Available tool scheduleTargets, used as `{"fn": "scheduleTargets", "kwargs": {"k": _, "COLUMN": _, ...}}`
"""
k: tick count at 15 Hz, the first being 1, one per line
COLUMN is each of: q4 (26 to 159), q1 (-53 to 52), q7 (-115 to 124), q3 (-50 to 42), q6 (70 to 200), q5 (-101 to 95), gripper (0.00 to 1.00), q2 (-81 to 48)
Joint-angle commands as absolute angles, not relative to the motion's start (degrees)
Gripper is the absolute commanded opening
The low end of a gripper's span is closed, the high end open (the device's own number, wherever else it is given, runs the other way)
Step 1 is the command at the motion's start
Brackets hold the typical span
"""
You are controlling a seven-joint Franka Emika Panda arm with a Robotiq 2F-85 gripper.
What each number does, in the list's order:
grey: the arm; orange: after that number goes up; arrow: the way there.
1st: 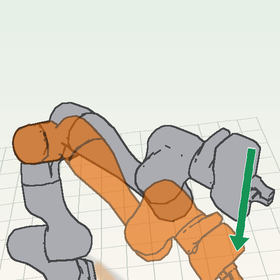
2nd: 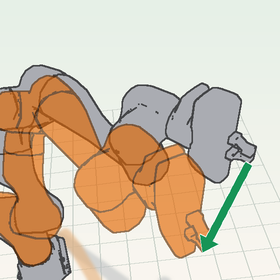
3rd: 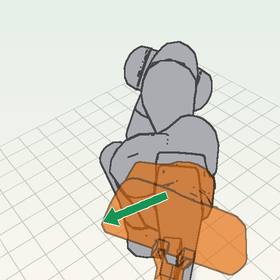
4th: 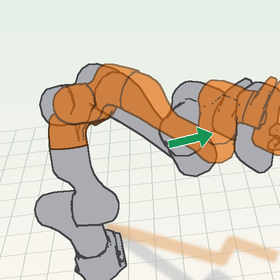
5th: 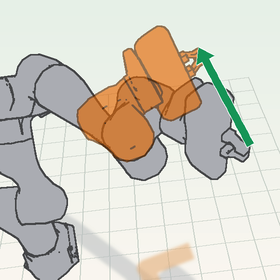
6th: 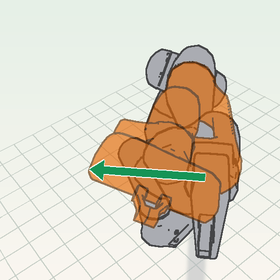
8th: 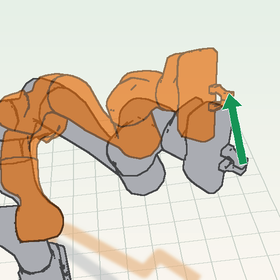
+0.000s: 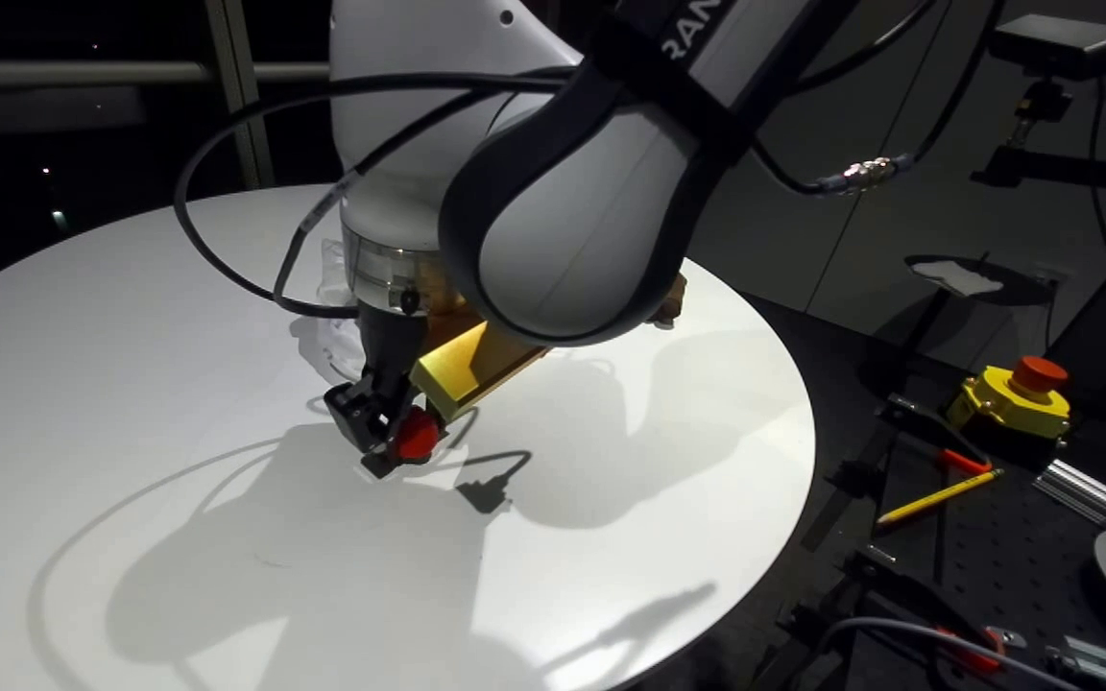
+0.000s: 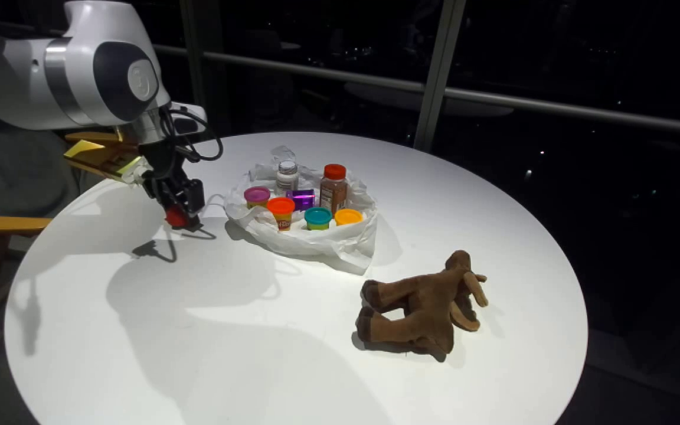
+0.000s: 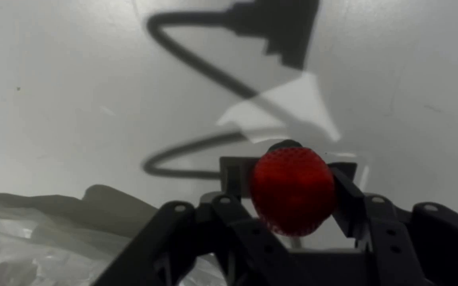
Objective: Pick up the objects from the table and put them in the plastic bag.
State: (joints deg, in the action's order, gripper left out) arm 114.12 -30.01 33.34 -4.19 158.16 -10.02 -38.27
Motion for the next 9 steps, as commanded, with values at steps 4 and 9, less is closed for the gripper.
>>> {"fn": "scheduleTargets", "kwargs": {"k": 4, "q4": 114.6, "q1": -32.7, "q7": 36.1, "q3": -8.5, "q6": 157.0, "q5": -11.6, "gripper": 0.23, "q2": -34.0}}
{"fn": "scheduleTargets", "kwargs": {"k": 9, "q4": 108.8, "q1": -34.1, "q7": 45.0, "q3": -20.0, "q6": 157.7, "q5": -17.5, "gripper": 0.23, "q2": -33.3}}
